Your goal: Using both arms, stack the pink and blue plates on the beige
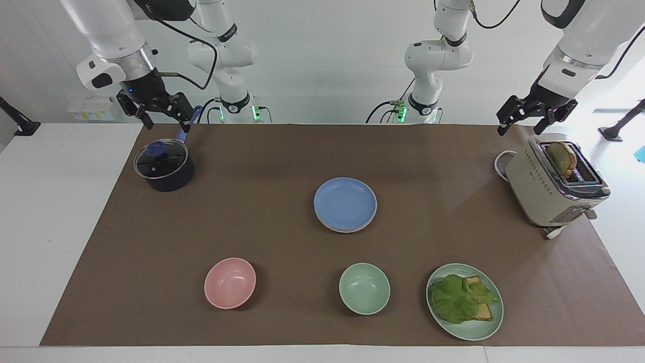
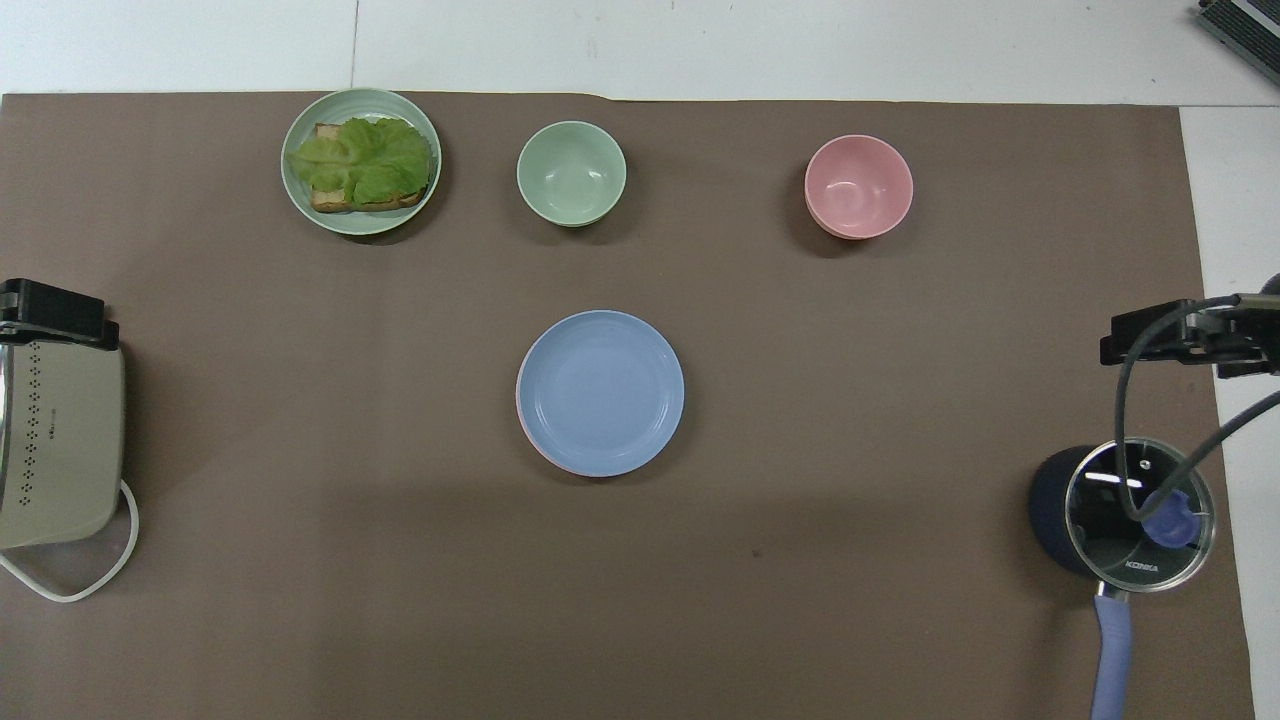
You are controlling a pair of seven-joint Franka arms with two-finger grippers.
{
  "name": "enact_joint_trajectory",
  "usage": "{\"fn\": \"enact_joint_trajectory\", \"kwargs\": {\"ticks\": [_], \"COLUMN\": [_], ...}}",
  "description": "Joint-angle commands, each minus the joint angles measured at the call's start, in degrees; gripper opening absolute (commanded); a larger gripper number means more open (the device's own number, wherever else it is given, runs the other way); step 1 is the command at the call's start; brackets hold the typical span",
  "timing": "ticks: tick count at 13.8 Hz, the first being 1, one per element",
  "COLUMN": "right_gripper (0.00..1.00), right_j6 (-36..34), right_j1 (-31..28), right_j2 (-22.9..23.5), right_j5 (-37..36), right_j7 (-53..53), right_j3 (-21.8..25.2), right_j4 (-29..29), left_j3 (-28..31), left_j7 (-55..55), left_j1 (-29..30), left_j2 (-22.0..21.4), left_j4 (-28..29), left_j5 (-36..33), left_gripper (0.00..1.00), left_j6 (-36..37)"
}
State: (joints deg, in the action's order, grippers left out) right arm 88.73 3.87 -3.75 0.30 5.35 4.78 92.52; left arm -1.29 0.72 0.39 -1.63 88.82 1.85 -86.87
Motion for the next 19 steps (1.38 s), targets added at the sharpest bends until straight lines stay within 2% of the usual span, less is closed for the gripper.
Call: {"fn": "enact_joint_trajectory", "kwargs": {"ticks": [1, 4, 7, 9, 12, 19], "right_gripper": [1.0, 1.0, 1.0, 1.0, 1.0, 1.0], "right_j6": [-0.93, -4.16, -4.44, -7.51, -5.15, -6.47], "right_j1": [-0.97, -0.71, -0.45, -0.45, -0.36, -1.24], "right_j2": [-0.64, -0.82, -1.52, -1.44, -2.4, -2.32], "right_j5": [-2.15, -2.67, -2.33, -1.89, -1.97, -2.76], "right_j7": [-1.92, -2.54, -2.71, -2.71, -2.63, -2.8], "right_j3": [-0.82, -1.35, -1.18, -1.09, -1.09, -0.56], "right_j4": [-1.47, -2.17, -2.35, -2.44, -1.3, -2.0], "left_j3": [-0.21, -0.21, -0.21, -0.21, -0.21, -0.21], "left_j7": [-0.02, -0.02, -0.02, -0.02, -0.02, -0.02], "left_j1": [0.14, 0.14, 0.14, 0.14, 0.14, 0.14], "left_j2": [-0.31, -0.31, -0.31, -0.31, -0.31, -0.31], "left_j4": [0.22, 0.22, 0.22, 0.22, 0.22, 0.22], "left_j5": [-0.98, -0.98, -0.98, -0.98, -0.98, -0.98], "left_gripper": [1.0, 1.0, 1.0, 1.0, 1.0, 1.0], "left_j6": [0.47, 0.47, 0.47, 0.47, 0.47, 0.47]}}
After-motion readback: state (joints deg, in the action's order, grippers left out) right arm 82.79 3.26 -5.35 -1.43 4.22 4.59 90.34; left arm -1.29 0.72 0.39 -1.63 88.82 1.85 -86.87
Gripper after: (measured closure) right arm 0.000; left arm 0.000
